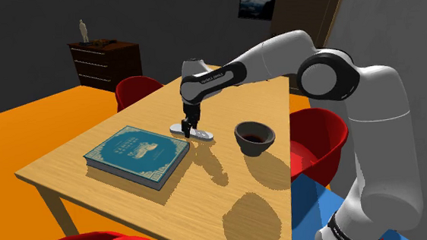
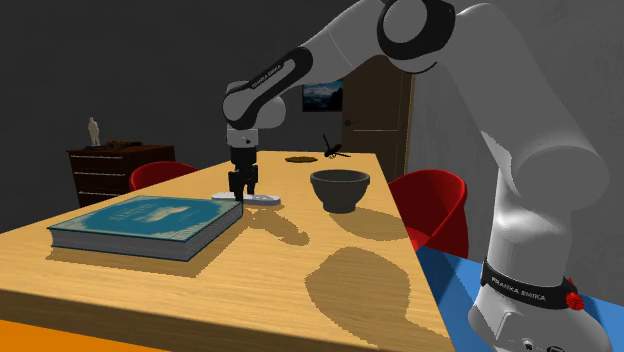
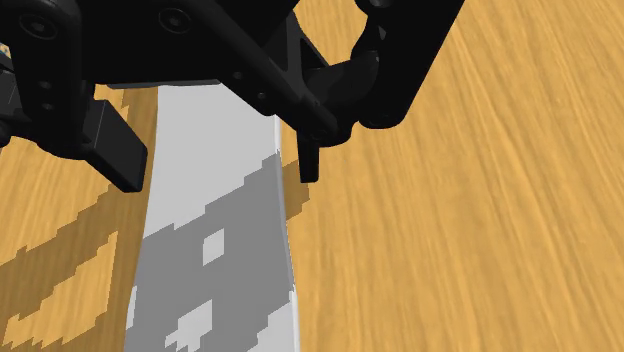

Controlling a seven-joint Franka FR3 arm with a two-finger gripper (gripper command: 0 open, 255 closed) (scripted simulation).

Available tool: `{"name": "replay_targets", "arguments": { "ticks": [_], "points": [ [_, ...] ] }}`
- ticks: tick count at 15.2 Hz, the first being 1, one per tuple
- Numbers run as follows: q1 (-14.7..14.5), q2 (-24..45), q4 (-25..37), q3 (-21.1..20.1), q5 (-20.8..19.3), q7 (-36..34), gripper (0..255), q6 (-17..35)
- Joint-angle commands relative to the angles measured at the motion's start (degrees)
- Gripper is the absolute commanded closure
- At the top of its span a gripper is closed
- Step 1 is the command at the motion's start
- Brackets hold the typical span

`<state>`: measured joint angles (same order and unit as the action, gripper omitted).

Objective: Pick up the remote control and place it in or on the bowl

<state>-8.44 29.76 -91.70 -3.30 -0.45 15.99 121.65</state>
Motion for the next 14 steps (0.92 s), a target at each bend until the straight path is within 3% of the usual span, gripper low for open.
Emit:
{"name": "replay_targets", "arguments": {
  "ticks": [1,14],
  "points": [
    [0.0,0.0,0.0,0.0,0.0,0.0,255,0.0],
    [0.0,-2.9,3.4,-0.1,0.1,0.0,255,-6.3]
  ]
}}
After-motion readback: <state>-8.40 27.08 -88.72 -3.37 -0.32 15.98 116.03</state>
